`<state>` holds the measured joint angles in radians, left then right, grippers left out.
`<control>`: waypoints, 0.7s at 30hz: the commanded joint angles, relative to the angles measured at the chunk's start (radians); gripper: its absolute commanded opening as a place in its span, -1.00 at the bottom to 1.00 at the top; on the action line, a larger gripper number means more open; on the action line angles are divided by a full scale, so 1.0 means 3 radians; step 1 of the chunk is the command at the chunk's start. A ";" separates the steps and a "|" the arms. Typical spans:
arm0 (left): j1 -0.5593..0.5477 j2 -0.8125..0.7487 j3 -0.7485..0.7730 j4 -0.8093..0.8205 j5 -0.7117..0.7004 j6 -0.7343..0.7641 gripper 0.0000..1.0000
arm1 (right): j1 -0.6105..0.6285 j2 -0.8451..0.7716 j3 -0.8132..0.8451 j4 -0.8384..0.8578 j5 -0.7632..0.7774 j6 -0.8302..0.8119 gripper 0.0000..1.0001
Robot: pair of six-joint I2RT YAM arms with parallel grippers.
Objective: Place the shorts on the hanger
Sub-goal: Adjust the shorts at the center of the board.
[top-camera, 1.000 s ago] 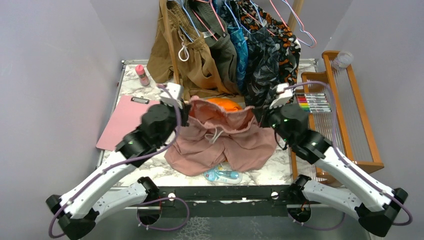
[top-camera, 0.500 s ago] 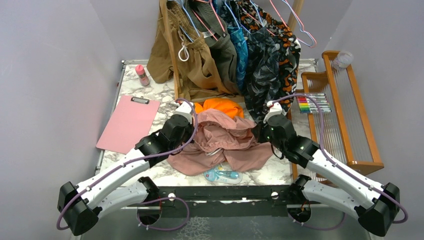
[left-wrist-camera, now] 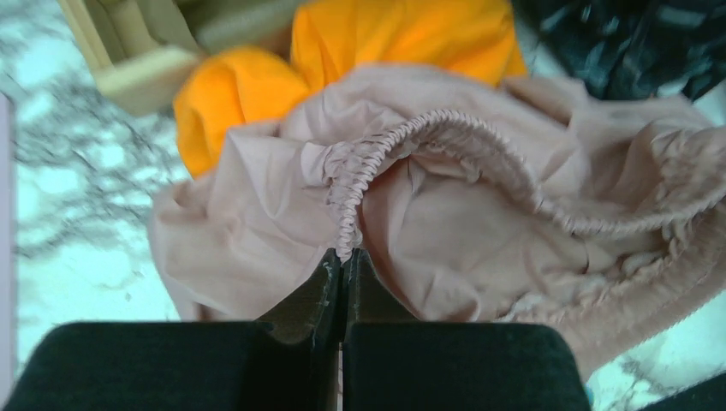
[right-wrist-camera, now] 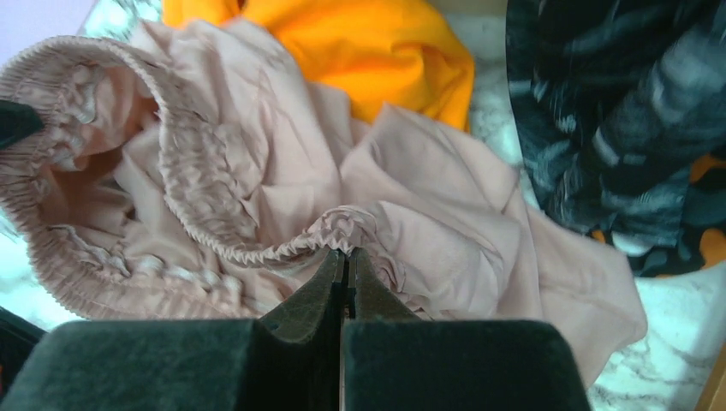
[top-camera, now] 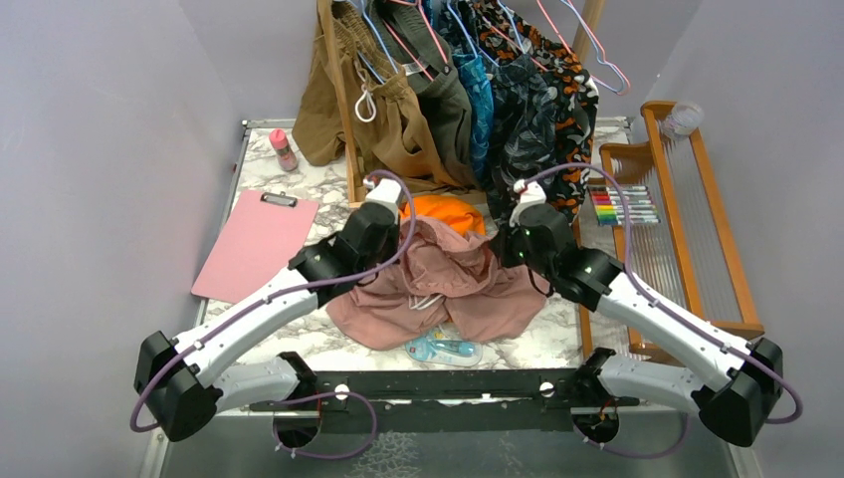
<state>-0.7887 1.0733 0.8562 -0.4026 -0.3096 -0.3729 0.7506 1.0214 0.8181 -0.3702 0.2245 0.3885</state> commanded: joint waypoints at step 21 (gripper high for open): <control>0.0491 0.0279 -0.0060 0.0049 0.0478 -0.0001 -0.51 | -0.0053 0.0552 0.0130 0.0023 0.0000 0.0145 -0.34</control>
<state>-0.6426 1.2007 0.8268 -0.3977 -0.2153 -0.3618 0.7391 1.2167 0.8162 -0.3405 0.2481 0.4374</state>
